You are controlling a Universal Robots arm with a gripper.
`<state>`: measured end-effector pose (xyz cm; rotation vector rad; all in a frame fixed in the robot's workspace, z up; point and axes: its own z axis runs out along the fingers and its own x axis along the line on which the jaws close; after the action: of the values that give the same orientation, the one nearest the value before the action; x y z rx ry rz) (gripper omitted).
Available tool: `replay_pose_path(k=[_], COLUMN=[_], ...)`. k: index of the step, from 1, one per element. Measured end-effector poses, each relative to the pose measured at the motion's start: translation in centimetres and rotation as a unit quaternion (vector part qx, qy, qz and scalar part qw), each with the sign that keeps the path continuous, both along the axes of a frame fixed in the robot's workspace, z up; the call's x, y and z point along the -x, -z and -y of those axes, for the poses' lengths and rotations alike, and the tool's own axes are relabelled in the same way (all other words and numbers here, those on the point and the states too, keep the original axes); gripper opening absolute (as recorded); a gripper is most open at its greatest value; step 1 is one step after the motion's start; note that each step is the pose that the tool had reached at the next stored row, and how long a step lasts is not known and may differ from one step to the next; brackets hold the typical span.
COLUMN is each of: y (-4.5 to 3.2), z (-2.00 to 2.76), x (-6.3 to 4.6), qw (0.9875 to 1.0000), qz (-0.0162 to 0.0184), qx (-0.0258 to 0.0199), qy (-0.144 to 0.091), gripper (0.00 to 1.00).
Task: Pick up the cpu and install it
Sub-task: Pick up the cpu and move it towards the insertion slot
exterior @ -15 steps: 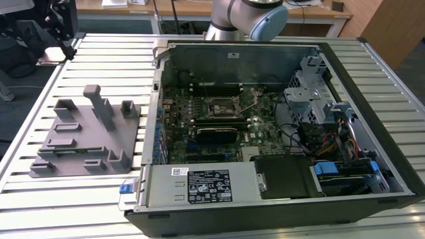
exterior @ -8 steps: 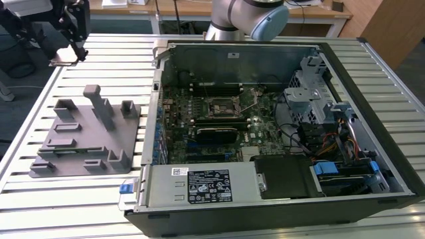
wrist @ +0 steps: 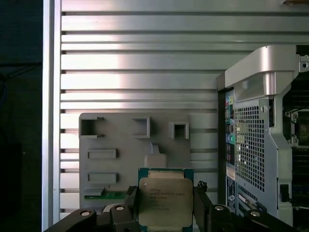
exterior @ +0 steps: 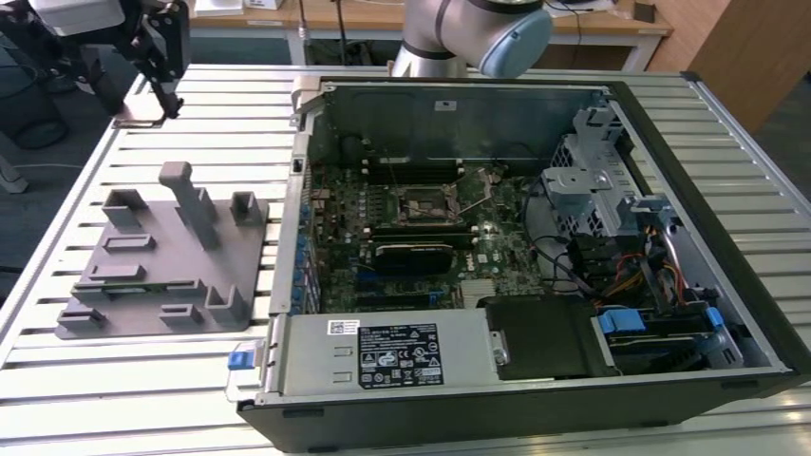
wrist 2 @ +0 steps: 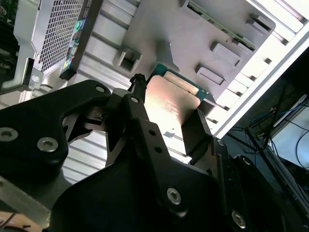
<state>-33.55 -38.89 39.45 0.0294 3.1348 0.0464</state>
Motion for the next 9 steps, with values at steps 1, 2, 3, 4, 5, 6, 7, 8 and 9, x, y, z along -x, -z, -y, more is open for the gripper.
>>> replay_pose_path(k=[1, 2, 3, 4, 5, 6, 7, 8, 9], y=[0.03, 0.06, 0.09, 0.12, 0.15, 0.18, 0.20, 0.23, 0.27], z=[0.00, 0.00, 0.00, 0.00, 0.00, 0.00, 0.00, 0.00, 0.00], x=[-0.2, -0.3, -0.4, -0.6, -0.7, -0.8, -1.0, -1.1, -1.3], qw=[1.0000, 1.0000, 1.0000, 1.0000, 1.0000, 1.0000, 1.0000, 1.0000, 1.0000], qz=[0.0000, 0.0000, 0.0000, 0.0000, 0.0001, 0.0001, 0.0001, 0.0001, 0.0001], qx=[0.0000, 0.0000, 0.0000, 0.0000, 0.0000, 0.0000, 0.0000, 0.0000, 0.0000], qy=[0.000, 0.000, 0.000, 0.000, 0.000, 0.000, 0.000, 0.000, 0.000], gripper=[0.54, 0.54, 0.54, 0.54, 0.54, 0.54, 0.54, 0.54, 0.54])
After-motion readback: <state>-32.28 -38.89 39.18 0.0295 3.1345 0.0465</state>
